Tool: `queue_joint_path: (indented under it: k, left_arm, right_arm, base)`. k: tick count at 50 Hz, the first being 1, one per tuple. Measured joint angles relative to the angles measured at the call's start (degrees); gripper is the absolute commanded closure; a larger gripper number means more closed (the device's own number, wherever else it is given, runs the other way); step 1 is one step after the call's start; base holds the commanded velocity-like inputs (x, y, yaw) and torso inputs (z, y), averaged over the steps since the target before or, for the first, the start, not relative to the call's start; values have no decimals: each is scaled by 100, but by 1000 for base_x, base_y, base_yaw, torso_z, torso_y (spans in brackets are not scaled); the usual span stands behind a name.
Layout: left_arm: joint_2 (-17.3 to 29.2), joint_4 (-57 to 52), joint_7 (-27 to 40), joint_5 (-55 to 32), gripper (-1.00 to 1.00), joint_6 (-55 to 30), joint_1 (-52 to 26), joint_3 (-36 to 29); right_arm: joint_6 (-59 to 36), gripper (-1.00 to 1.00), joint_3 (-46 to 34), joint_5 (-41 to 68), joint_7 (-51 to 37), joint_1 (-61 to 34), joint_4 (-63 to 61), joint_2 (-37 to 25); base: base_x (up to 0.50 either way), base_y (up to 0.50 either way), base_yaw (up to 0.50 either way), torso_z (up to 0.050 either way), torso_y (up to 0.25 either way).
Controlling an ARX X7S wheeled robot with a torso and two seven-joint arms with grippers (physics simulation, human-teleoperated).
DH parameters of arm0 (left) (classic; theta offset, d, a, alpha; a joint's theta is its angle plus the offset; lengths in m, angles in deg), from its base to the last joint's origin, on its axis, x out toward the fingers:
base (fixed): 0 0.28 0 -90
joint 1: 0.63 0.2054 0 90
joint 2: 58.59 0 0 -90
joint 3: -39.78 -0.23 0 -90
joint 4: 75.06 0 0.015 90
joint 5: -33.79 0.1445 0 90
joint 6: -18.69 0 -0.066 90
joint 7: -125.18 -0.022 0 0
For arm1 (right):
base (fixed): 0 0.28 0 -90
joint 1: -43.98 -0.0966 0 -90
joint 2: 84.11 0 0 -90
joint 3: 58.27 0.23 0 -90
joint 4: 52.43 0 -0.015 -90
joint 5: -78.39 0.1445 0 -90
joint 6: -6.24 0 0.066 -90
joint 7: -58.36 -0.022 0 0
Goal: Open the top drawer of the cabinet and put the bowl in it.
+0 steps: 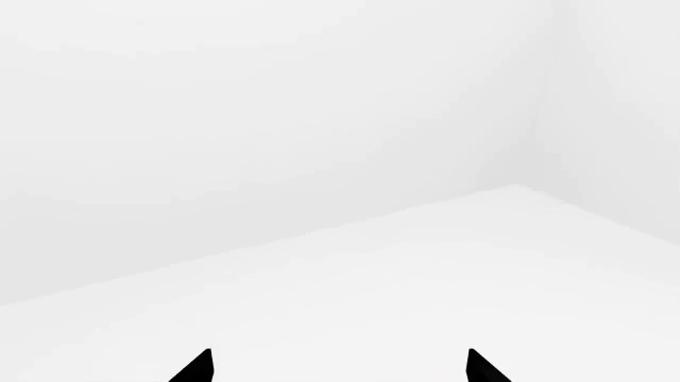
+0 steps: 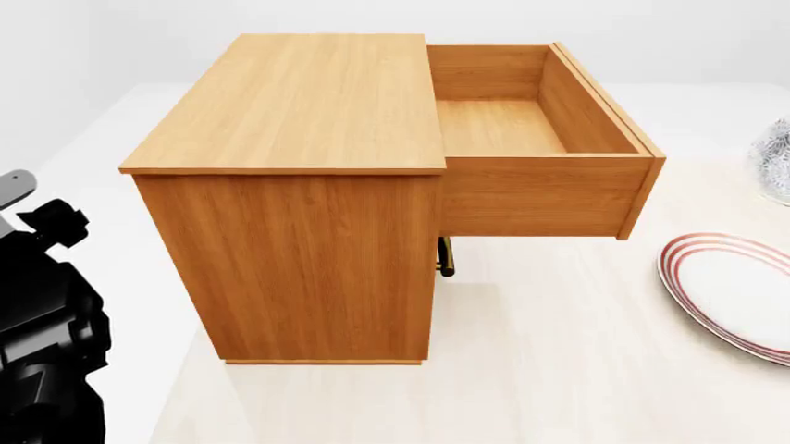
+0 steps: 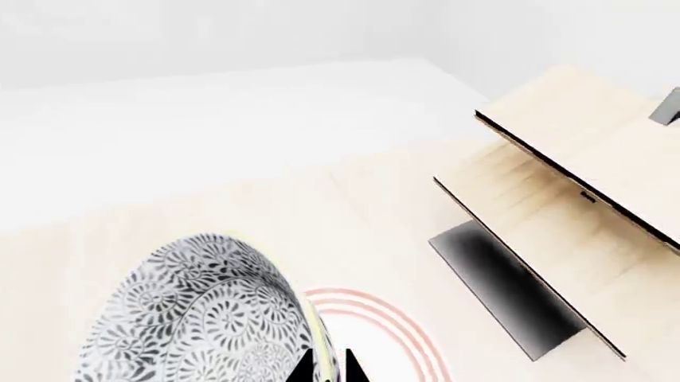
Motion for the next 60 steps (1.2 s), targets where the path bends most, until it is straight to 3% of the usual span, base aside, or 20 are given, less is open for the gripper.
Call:
queue_joint_path:
  k: [24,43,60]
  left_arm:
    - [23,0,-18,16,-100,-9,41,55]
    - [13,0,-36,25,-100,-8,65,69]
    - [8,0,-51,25,-100,8,82,81]
  right_arm:
    - [-132,100,-458,-1465,70,-2205,735,1930]
    - [296,100,-862,-1833,696,-2224,1070,3264]
    - [486,100,-1226,-1955,1208,-1852,1147,3908]
  base:
    - [0,0,0,0,0]
    - [0,0,0,0,0]
    - [0,0,0,0,1]
